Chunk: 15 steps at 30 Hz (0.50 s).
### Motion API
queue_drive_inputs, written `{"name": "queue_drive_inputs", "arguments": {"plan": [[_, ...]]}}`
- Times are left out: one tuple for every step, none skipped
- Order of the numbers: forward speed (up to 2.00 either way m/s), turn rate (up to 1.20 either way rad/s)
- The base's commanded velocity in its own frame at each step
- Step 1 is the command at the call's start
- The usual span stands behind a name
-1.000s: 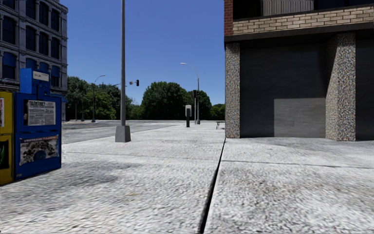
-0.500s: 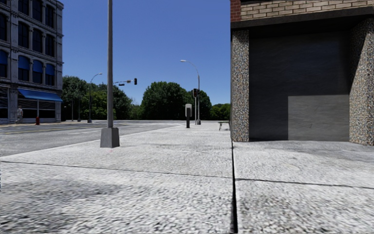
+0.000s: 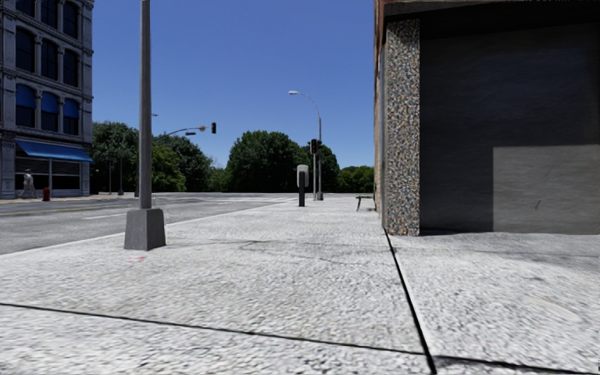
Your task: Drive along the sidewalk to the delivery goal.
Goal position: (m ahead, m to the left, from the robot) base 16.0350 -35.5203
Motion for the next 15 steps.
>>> {"name": "queue_drive_inputs", "arguments": {"plan": [[2.00, 0.00], [2.00, 0.00], [2.00, 0.00], [2.00, 0.00], [2.00, 0.00], [2.00, 0.00], [2.00, 0.00], [2.00, 0.00], [2.00, 0.00], [2.00, 0.00], [2.00, 0.00], [2.00, 0.00], [2.00, 0.00], [2.00, 0.00], [2.00, 0.00]]}}
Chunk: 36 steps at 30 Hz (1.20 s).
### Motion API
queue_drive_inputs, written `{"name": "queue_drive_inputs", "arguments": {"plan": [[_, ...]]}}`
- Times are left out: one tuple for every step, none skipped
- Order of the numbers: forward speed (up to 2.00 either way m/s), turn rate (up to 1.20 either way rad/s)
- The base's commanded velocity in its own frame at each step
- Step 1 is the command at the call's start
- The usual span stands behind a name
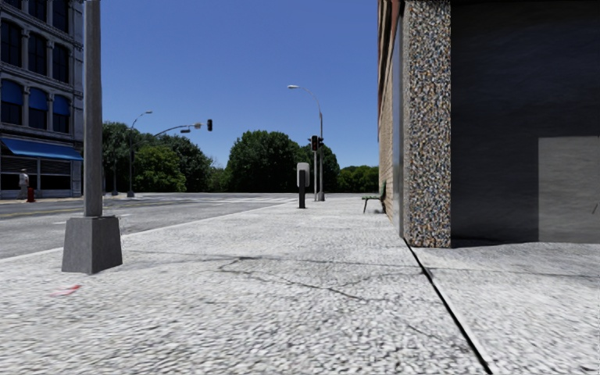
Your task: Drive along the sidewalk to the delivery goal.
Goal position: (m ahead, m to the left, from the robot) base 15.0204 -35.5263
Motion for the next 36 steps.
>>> {"name": "queue_drive_inputs", "arguments": {"plan": [[2.00, 0.00], [2.00, 0.00], [2.00, 0.00], [2.00, 0.00], [2.00, 0.00], [2.00, 0.00], [2.00, 0.00], [2.00, 0.00], [2.00, 0.00], [2.00, 0.00], [2.00, 0.00], [2.00, 0.00], [2.00, 0.00], [2.00, 0.00], [2.00, 0.00], [2.00, 0.00], [2.00, 0.00], [2.00, 0.00], [2.00, 0.00], [2.00, 0.00], [2.00, 0.00], [2.00, 0.00], [2.00, 0.00], [2.00, 0.00], [2.00, 0.00], [2.00, 0.00], [2.00, 0.00], [2.00, 0.00], [2.00, 0.00], [2.00, 0.00], [2.00, 0.00], [2.00, 0.00], [2.00, 0.00], [2.00, 0.00], [2.00, 0.00], [2.00, 0.00]]}}
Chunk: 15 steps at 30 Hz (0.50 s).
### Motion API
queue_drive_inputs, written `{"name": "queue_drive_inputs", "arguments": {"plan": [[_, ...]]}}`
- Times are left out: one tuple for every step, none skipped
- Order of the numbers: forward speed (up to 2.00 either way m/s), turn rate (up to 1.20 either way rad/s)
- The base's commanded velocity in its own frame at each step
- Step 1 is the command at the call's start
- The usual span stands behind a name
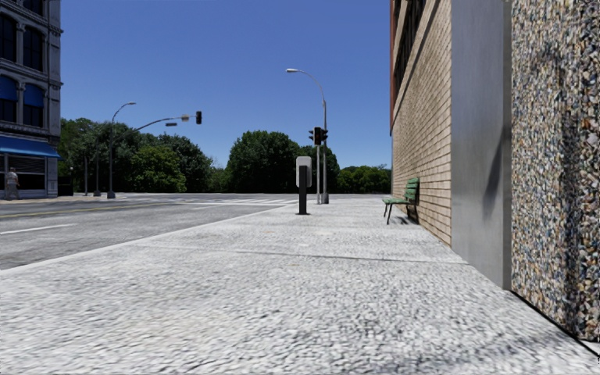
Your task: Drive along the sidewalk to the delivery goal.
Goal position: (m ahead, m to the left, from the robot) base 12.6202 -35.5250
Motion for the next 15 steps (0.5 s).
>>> {"name": "queue_drive_inputs", "arguments": {"plan": [[2.00, 0.00], [2.00, 0.00], [2.00, 0.00], [2.00, 0.00], [2.00, -0.02], [2.00, -0.11], [2.00, -0.14], [2.00, -0.14], [2.00, -0.15], [2.00, -0.18], [2.00, -0.21], [2.00, -0.21], [2.00, -0.22], [2.00, -0.22], [2.00, -0.22]]}}
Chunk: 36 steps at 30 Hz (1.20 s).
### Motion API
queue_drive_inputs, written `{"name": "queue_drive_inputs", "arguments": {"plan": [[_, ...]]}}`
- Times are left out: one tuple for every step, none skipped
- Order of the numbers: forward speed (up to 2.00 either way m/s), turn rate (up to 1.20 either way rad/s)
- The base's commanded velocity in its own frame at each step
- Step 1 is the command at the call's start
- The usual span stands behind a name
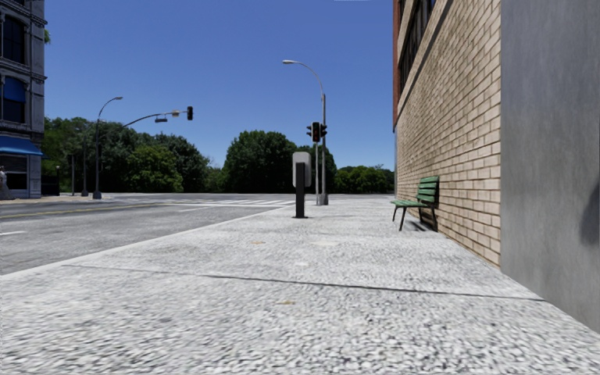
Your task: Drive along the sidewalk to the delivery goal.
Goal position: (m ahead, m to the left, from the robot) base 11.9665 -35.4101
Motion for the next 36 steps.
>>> {"name": "queue_drive_inputs", "arguments": {"plan": [[2.00, -0.22], [2.00, -0.22], [2.00, -0.22], [2.00, -0.22], [2.00, -0.22], [2.00, -0.22], [2.00, -0.27], [2.00, -0.28], [2.00, -0.28], [2.00, -0.29], [2.00, -0.29], [2.00, -0.29], [2.00, -0.29], [2.00, -0.29], [2.00, -0.29], [2.00, -0.29], [2.00, -0.29], [2.00, -0.29], [2.00, -0.29], [2.00, -0.29], [2.00, -0.29], [2.00, -0.29], [2.00, -0.29], [2.00, -0.29], [2.00, -0.29], [2.00, -0.29], [2.00, -0.29], [2.00, -0.29], [2.00, -0.29], [2.00, -0.29], [2.00, -0.29], [2.00, -0.29], [2.00, -0.29], [2.00, -0.29], [2.00, -0.29], [2.00, -0.29]]}}
